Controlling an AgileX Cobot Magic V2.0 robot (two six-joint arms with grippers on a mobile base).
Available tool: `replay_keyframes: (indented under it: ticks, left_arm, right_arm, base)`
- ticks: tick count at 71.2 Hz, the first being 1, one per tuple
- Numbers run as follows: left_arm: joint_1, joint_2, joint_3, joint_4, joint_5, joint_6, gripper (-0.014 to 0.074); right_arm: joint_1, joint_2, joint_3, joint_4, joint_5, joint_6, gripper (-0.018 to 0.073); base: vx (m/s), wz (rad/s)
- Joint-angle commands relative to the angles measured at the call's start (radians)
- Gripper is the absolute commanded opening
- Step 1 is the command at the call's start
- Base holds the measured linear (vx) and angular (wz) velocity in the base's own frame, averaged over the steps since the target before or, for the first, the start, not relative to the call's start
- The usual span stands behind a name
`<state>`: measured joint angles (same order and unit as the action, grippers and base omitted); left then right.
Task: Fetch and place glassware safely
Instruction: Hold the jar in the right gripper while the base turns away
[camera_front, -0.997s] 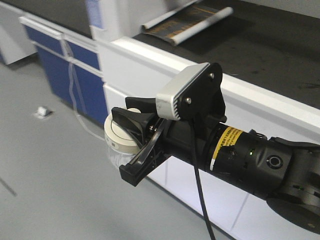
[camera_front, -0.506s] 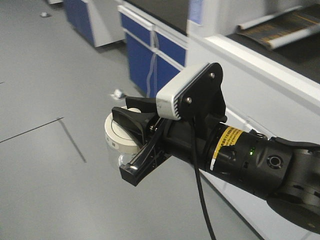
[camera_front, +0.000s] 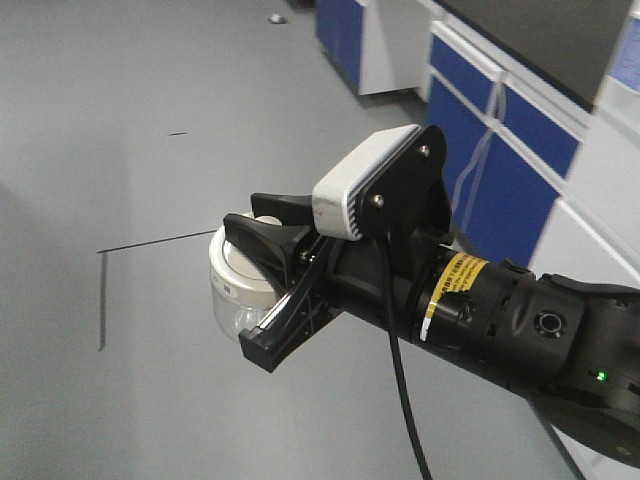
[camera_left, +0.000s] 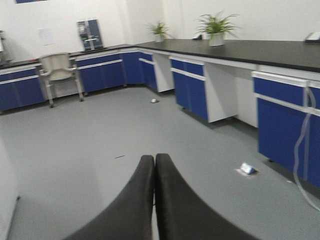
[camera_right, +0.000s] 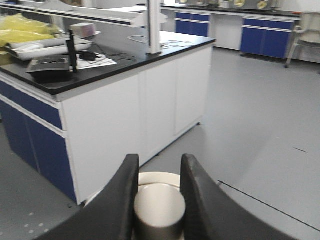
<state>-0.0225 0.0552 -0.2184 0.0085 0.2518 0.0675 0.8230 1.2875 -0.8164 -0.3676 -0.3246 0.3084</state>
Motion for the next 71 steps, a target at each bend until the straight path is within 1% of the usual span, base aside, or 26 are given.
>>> replay_keyframes:
  ticks: [1, 22, 35, 52, 71]
  left_arm:
    - [-0.003, 0.01, -0.024, -0.008, -0.075, -0.009, -0.0007]
    - [-0.003, 0.01, -0.024, -0.008, -0.075, -0.009, -0.0007]
    - [-0.003, 0.01, -0.024, -0.008, -0.075, -0.009, -0.0007]
    - [-0.003, 0.01, -0.024, -0.008, -0.075, -0.009, -0.0007]
    - [-0.003, 0.01, -0.024, -0.008, -0.075, -0.009, -0.0007]
  right_arm:
    - [-0.001, -0.035, -0.032, 0.008, -0.097, -0.004, -0.0003]
    - [-0.001, -0.035, -0.032, 0.008, -0.097, -0.004, -0.0003]
    - [-0.001, -0.035, -0.032, 0.008, -0.097, -0.004, -0.0003]
    - [-0.001, -0.035, -0.032, 0.008, -0.097, -0.004, -0.0003]
    - [-0.001, -0.035, -0.032, 0.008, -0.097, -0.004, -0.0003]
  base:
    - [0.14, 0.55]
    - [0.16, 0.56]
    - [0.2, 0.35]
    - [0.26, 0.12]
    - [0.33, -0.1]
